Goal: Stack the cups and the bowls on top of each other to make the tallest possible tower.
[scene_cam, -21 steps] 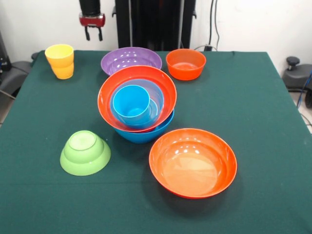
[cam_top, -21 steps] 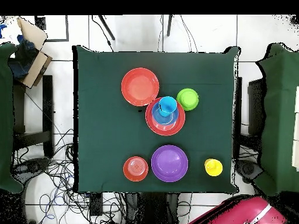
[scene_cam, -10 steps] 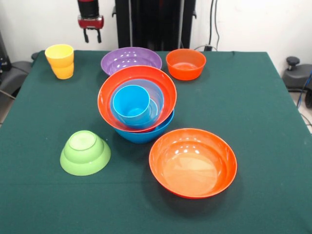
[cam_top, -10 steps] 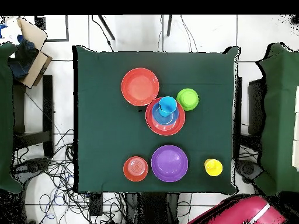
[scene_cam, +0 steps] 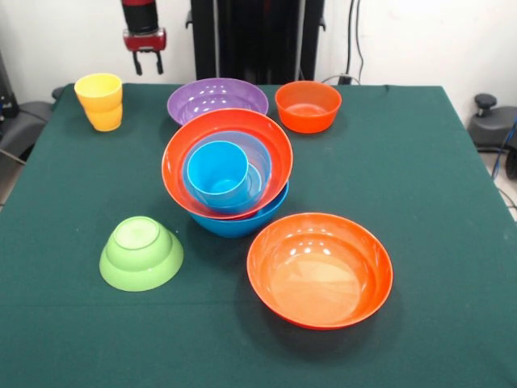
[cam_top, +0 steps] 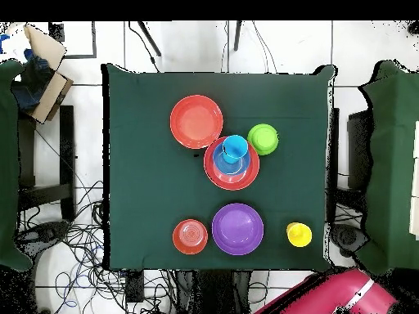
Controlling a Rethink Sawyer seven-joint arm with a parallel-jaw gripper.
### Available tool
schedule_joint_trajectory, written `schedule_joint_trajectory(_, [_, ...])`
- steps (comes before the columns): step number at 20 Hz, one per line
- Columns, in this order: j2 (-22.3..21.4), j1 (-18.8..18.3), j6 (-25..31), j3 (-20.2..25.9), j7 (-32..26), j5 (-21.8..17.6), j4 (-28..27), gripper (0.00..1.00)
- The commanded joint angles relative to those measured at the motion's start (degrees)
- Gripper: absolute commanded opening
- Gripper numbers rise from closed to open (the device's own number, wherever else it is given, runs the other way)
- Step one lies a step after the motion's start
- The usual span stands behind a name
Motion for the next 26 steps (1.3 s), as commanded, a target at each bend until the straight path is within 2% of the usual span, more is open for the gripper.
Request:
schedule_joint_trajectory(1, [-0.5,3.3,6.1,7.6,7.1,-1.7,-11.6,1.00])
schedule_joint_trajectory(8, [-1.5,4.3,6.3,6.3,6.0,-2.3,-12.2,1.00])
schedule_joint_trajectory(17, [-1.1,4.4,6.5,7.0,9.1,-5.3,-13.5,1.00])
schedule_joint_trajectory(26, [-1.3,3.8,6.7,6.7,9.8,-6.9,-14.4,1.00])
